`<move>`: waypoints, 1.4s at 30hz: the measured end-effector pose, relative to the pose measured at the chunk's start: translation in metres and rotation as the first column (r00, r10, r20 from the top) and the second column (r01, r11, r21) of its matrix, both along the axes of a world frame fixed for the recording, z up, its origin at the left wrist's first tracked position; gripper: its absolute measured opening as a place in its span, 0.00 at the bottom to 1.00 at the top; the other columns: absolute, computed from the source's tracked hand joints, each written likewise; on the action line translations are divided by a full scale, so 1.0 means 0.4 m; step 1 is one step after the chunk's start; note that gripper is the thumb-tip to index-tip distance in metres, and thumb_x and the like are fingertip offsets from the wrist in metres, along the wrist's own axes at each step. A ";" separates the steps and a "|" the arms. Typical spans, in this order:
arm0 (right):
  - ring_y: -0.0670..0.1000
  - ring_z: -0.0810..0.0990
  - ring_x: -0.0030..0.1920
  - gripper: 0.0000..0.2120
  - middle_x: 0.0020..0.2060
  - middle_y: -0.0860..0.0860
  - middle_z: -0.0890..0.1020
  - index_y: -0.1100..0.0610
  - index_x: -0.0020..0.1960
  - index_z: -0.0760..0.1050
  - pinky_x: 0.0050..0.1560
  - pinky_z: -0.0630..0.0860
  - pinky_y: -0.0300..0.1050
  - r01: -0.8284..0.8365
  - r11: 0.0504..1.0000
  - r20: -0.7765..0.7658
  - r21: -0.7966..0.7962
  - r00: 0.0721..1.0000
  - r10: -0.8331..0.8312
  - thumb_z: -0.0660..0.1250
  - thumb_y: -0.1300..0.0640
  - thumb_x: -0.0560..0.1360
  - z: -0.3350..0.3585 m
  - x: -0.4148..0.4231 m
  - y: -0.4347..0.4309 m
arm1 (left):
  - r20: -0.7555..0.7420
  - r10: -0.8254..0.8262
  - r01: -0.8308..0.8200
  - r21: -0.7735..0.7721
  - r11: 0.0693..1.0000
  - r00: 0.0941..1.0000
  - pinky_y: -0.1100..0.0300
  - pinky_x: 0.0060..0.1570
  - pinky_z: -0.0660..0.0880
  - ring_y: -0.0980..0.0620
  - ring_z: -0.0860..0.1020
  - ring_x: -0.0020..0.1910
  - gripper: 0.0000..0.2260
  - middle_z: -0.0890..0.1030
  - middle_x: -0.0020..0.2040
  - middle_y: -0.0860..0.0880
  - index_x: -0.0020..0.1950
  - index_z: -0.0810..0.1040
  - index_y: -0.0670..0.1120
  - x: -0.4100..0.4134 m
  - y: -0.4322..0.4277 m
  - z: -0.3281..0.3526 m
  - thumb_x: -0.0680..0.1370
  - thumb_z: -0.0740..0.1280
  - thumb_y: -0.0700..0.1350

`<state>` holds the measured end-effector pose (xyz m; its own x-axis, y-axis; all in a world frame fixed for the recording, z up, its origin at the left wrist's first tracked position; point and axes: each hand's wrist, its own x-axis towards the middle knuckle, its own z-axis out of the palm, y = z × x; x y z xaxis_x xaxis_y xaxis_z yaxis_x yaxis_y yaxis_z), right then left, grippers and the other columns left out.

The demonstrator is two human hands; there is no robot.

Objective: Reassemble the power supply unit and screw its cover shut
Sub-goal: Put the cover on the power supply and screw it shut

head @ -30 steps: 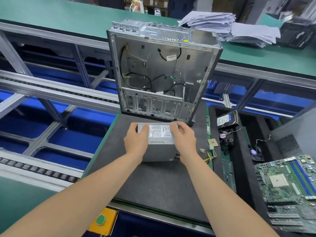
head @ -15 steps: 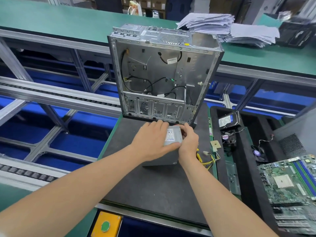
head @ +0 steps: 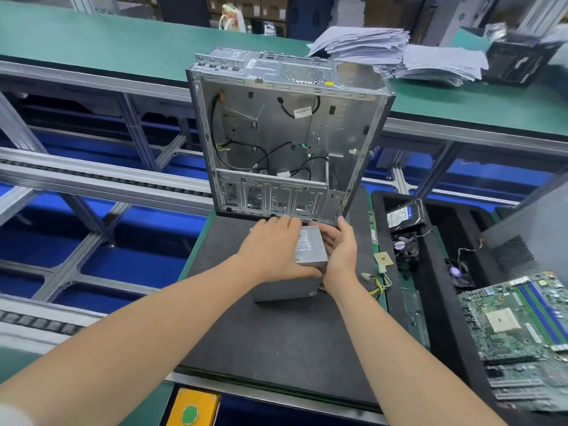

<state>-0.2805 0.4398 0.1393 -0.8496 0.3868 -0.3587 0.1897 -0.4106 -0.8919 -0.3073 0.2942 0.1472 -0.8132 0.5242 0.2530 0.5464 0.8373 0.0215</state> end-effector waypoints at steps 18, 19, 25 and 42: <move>0.58 0.80 0.27 0.24 0.29 0.61 0.81 0.68 0.43 0.83 0.26 0.77 0.45 0.104 0.970 0.362 0.220 0.915 -0.180 0.60 0.48 0.81 -0.100 0.143 0.094 | 0.924 0.056 -0.807 0.300 0.509 0.379 0.45 0.68 0.73 0.41 0.78 0.65 0.55 0.78 0.68 0.44 0.72 0.75 0.42 -0.036 -0.155 -0.031 0.58 0.71 0.80; 0.61 0.83 0.31 0.24 0.35 0.63 0.84 0.68 0.49 0.83 0.30 0.81 0.48 0.021 0.992 0.378 0.123 0.923 -0.066 0.62 0.47 0.82 -0.112 0.152 0.086 | 0.945 0.017 -0.840 0.283 0.462 0.327 0.44 0.72 0.68 0.41 0.73 0.71 0.59 0.74 0.74 0.44 0.77 0.69 0.43 -0.023 -0.157 -0.046 0.58 0.72 0.80; 0.57 0.86 0.59 0.31 0.59 0.55 0.86 0.51 0.69 0.76 0.65 0.80 0.57 -0.409 0.912 0.260 -0.040 0.877 0.404 0.74 0.36 0.72 -0.113 0.185 0.058 | 0.954 -0.260 -0.931 0.227 0.285 0.153 0.42 0.70 0.73 0.41 0.81 0.64 0.58 0.82 0.66 0.45 0.75 0.74 0.48 0.032 -0.149 -0.123 0.51 0.77 0.78; 0.46 0.80 0.63 0.47 0.62 0.44 0.82 0.34 0.68 0.76 0.62 0.79 0.51 -0.362 0.695 0.020 0.621 0.894 0.448 0.86 0.54 0.52 0.052 0.106 0.171 | 0.811 -0.453 -0.592 0.581 0.559 0.369 0.48 0.72 0.69 0.52 0.78 0.68 0.24 0.80 0.67 0.56 0.74 0.70 0.64 0.011 -0.118 -0.051 0.78 0.69 0.57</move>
